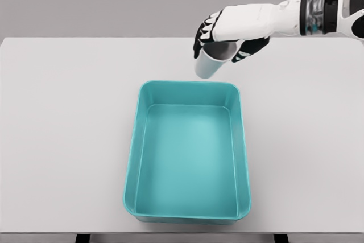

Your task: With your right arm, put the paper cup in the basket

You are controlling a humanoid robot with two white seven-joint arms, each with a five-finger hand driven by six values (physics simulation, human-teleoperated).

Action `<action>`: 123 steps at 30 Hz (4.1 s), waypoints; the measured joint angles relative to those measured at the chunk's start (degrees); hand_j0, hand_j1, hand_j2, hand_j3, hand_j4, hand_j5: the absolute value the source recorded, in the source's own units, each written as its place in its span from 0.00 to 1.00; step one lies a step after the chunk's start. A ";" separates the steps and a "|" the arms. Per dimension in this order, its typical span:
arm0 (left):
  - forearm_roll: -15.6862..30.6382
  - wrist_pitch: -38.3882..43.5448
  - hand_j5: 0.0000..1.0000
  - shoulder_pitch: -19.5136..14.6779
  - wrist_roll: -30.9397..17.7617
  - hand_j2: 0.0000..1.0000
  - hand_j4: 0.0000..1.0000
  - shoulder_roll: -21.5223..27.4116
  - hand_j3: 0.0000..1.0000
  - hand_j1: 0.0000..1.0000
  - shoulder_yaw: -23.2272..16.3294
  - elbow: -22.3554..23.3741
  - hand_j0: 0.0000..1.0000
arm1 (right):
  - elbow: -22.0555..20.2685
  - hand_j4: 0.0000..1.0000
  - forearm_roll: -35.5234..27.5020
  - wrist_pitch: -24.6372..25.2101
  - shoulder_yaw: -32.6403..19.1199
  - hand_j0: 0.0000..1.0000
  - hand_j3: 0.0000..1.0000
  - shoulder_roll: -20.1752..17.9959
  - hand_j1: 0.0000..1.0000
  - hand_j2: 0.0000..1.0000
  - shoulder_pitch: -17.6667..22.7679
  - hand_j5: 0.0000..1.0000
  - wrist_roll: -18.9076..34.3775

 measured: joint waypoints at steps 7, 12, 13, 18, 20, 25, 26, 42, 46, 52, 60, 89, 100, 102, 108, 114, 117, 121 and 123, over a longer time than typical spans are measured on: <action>0.00 0.00 1.00 0.00 0.00 1.00 1.00 0.00 1.00 1.00 0.00 0.00 1.00 | -2.72 0.70 -0.31 0.40 0.23 0.70 0.70 0.00 0.70 0.70 1.41 0.70 0.01; 0.00 0.00 1.00 0.00 0.00 1.00 1.00 0.00 1.00 1.00 0.00 0.00 1.00 | -4.58 0.70 -0.32 0.88 0.13 0.70 0.70 0.01 0.70 0.70 3.34 0.70 0.01; 0.00 0.00 1.00 0.00 0.00 1.00 1.00 0.00 1.00 1.00 0.00 0.00 1.00 | -4.87 0.70 -0.34 1.01 0.12 0.70 0.70 0.01 0.70 0.70 3.52 0.70 0.01; 0.00 0.00 1.00 0.00 0.00 1.00 1.00 0.00 1.00 1.00 0.00 0.00 1.00 | -5.50 0.70 -0.32 1.27 0.14 0.70 0.70 0.39 0.70 0.70 4.75 0.70 0.01; 0.00 0.00 1.00 0.00 0.00 1.00 1.00 0.00 1.00 1.00 0.00 0.00 1.00 | -5.61 0.70 -0.33 1.34 0.17 0.70 0.70 0.68 0.70 0.70 4.83 0.70 0.00; 0.00 0.00 1.00 0.00 0.00 1.00 1.00 0.00 1.00 1.00 0.00 0.00 1.00 | -6.38 0.71 -0.28 1.75 0.29 0.71 0.71 1.35 0.71 0.71 6.24 0.71 0.00; 0.00 0.00 1.00 0.00 0.00 1.00 1.00 0.00 1.00 1.00 0.00 0.00 1.00 | -6.71 0.71 -0.28 2.02 0.26 0.71 0.71 1.44 0.71 0.71 6.24 0.71 0.00; 0.00 -0.01 1.00 0.00 0.00 1.00 1.00 0.00 1.00 1.00 0.00 0.00 1.00 | -7.67 0.71 -0.24 3.60 0.98 0.71 0.71 3.72 0.71 0.71 9.76 0.71 0.00; 0.00 0.00 1.00 0.00 0.00 1.00 1.00 0.00 1.00 1.00 0.00 0.00 1.00 | -7.66 0.71 -0.22 3.69 1.43 0.71 0.71 3.86 0.71 0.71 10.37 0.71 -0.01; 0.00 0.00 1.00 0.00 0.00 1.00 1.00 0.00 1.00 1.00 0.00 0.00 1.00 | -7.46 0.71 -0.24 3.88 2.98 0.71 0.71 4.26 0.71 0.71 10.37 0.71 -0.01; 0.00 -0.01 1.00 0.00 0.00 1.00 1.00 0.00 1.00 1.00 0.00 0.00 1.00 | -7.07 0.72 -0.17 3.91 5.17 0.72 0.72 4.46 0.72 0.72 10.28 0.72 -0.01; 0.00 0.00 1.00 0.00 0.00 1.00 1.00 0.00 1.00 1.00 0.00 0.00 1.00 | -6.82 0.91 -0.13 3.83 6.60 0.91 0.91 4.56 0.91 0.91 10.55 0.91 -0.01; 0.00 0.00 1.00 0.00 0.00 1.00 1.00 0.00 1.00 1.00 0.00 0.00 1.00 | -7.44 0.98 -0.08 3.76 6.53 0.98 0.98 4.18 0.98 0.98 9.84 0.98 -0.01; 0.00 0.00 1.00 0.00 0.00 1.00 1.00 0.00 1.00 1.00 0.00 0.00 1.00 | -8.15 0.98 -0.11 3.72 6.38 0.98 0.98 3.48 0.98 0.98 9.49 0.98 -0.01; 0.00 0.00 1.00 0.00 0.00 1.00 1.00 0.00 1.00 1.00 0.00 0.00 1.00 | -13.57 0.99 -0.50 3.41 1.77 0.99 0.99 -1.96 0.99 0.99 9.67 0.99 -0.01; 0.00 0.00 1.00 0.00 0.00 1.00 1.00 0.00 1.00 1.00 -0.01 0.02 1.00 | -15.29 1.00 -3.66 2.46 -5.30 1.00 1.00 -5.78 1.00 1.00 14.18 1.00 -0.04; 0.00 0.00 1.00 0.00 0.00 1.00 1.00 0.00 1.00 1.00 -0.01 0.01 1.00 | -15.46 1.00 -5.09 2.00 -16.03 1.00 1.00 -6.99 1.00 1.00 28.41 1.00 -0.01; 0.00 0.00 1.00 0.00 0.00 1.00 1.00 0.00 1.00 1.00 0.01 -0.01 1.00 | -15.51 1.00 -7.96 -0.52 -33.85 1.00 1.00 -7.33 1.00 1.00 40.60 1.00 0.01; 0.00 0.00 1.00 0.00 0.00 1.00 1.00 0.00 1.00 1.00 0.00 0.00 1.00 | -15.52 1.00 -10.61 -1.83 -38.17 1.00 1.00 -7.51 1.00 1.00 41.48 1.00 0.00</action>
